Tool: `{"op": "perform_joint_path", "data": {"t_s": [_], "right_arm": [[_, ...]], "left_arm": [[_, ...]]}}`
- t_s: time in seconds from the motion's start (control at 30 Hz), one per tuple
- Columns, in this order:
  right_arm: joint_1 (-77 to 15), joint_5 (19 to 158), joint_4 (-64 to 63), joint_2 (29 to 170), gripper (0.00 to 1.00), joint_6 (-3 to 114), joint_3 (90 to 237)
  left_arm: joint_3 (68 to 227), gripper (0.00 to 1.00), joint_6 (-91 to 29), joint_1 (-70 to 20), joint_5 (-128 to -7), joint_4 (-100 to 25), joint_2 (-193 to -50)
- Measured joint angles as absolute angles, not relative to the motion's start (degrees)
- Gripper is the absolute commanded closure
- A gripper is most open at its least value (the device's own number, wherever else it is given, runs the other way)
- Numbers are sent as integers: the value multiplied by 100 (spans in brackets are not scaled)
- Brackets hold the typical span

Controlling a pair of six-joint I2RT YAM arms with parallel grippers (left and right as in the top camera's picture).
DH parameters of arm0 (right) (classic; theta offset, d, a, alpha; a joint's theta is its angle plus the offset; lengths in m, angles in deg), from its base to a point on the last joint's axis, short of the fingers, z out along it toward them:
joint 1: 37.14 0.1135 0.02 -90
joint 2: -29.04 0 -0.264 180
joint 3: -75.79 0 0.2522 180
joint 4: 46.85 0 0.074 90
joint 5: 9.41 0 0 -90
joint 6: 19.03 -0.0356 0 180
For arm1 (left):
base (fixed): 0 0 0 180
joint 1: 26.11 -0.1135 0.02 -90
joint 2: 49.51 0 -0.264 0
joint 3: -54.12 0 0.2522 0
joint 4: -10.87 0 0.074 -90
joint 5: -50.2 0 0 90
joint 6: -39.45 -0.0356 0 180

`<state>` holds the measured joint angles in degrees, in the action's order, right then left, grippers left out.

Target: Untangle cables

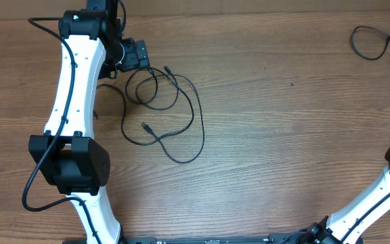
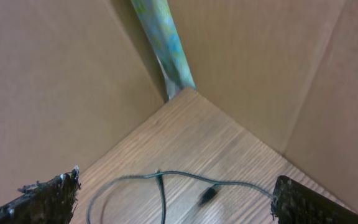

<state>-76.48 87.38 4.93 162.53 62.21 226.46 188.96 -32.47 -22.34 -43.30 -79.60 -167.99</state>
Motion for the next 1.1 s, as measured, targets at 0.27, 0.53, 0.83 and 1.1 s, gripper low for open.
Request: {"op": "perform_joint_path", "data": {"t_s": [0.27, 0.53, 0.83, 1.1], "right_arm": [[-7637, 8716, 1806, 16257, 0, 6296, 22646], [-7637, 8476, 3588, 16262, 0, 6353, 22633], [-7637, 7818, 4746, 16273, 0, 6348, 22530], [-7637, 7516, 3975, 16297, 0, 6346, 21068]], "left_arm": [[18896, 0, -3247, -2234, -4330, -7957, -16799], [18896, 0, -3247, -2234, -4330, -7960, -16799], [18896, 1, -3247, -2234, -4330, -7960, -16799], [18896, 0, -3247, -2234, -4330, -7960, -16799]]}}
